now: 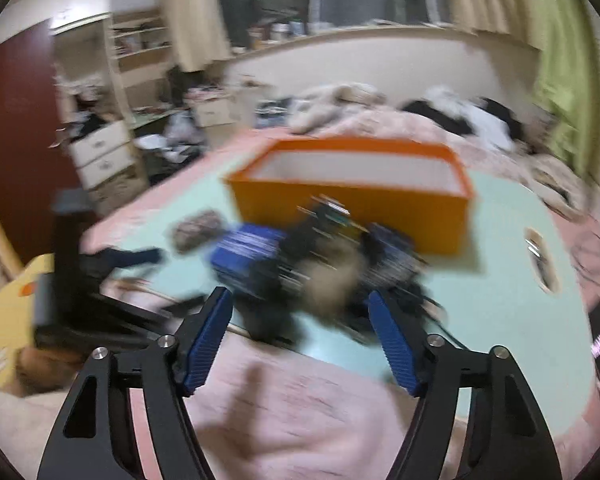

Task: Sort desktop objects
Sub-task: 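Drop the black satin pouch into the orange box with right gripper while left drops the white pompom in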

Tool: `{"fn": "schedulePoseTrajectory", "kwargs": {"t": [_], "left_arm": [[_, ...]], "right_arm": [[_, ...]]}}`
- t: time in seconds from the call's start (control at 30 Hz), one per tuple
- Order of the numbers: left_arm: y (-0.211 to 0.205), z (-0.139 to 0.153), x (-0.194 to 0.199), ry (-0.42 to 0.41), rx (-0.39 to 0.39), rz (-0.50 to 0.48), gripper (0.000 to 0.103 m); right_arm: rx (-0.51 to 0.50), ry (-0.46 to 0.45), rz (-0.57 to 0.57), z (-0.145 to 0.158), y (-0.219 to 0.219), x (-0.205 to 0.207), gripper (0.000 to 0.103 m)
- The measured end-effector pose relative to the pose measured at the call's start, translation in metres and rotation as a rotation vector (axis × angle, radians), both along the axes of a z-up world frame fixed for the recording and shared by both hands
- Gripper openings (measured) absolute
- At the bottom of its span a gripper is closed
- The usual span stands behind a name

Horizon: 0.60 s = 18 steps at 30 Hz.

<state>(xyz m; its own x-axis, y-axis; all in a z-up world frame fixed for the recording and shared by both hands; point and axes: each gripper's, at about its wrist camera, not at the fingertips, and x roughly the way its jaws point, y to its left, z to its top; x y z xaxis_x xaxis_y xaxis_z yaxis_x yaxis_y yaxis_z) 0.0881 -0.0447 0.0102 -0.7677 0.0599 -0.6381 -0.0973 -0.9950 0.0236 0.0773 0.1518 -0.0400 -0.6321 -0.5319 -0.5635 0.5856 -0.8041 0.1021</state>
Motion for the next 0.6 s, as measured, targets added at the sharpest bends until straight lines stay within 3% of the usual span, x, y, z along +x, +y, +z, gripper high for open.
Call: {"fn": "schedulePoseTrajectory", "kwargs": {"t": [0.13, 0.2, 0.23, 0.37, 0.47, 0.53, 0.6], "left_arm": [[0.0, 0.0, 0.0, 0.0, 0.0, 0.001, 0.102], [-0.001, 0.0, 0.0, 0.001, 0.001, 0.0, 0.102], [0.001, 0.0, 0.001, 0.002, 0.001, -0.001, 0.102], [0.001, 0.007, 0.005, 0.03, 0.033, 0.0, 0.102], [-0.005, 0.018, 0.02, 0.115, 0.083, -0.013, 0.102], [-0.004, 0.028, 0.035, 0.175, 0.105, -0.064, 0.102], [0.003, 0.032, 0.039, 0.16, 0.119, -0.133, 0.097]], "right_arm": [[0.02, -0.074, 0.033, 0.0, -0.025, -0.012, 0.054], [0.039, -0.159, 0.024, -0.012, -0.029, -0.023, 0.036], [0.012, -0.184, 0.034, -0.017, -0.025, -0.025, 0.033], [-0.114, -0.17, 0.017, -0.014, 0.002, -0.019, 0.029], [-0.242, -0.125, 0.002, -0.007, 0.028, -0.011, 0.029], [-0.298, -0.09, -0.024, -0.002, 0.041, -0.005, 0.029], [-0.328, -0.065, -0.041, 0.002, 0.046, -0.002, 0.029]]}}
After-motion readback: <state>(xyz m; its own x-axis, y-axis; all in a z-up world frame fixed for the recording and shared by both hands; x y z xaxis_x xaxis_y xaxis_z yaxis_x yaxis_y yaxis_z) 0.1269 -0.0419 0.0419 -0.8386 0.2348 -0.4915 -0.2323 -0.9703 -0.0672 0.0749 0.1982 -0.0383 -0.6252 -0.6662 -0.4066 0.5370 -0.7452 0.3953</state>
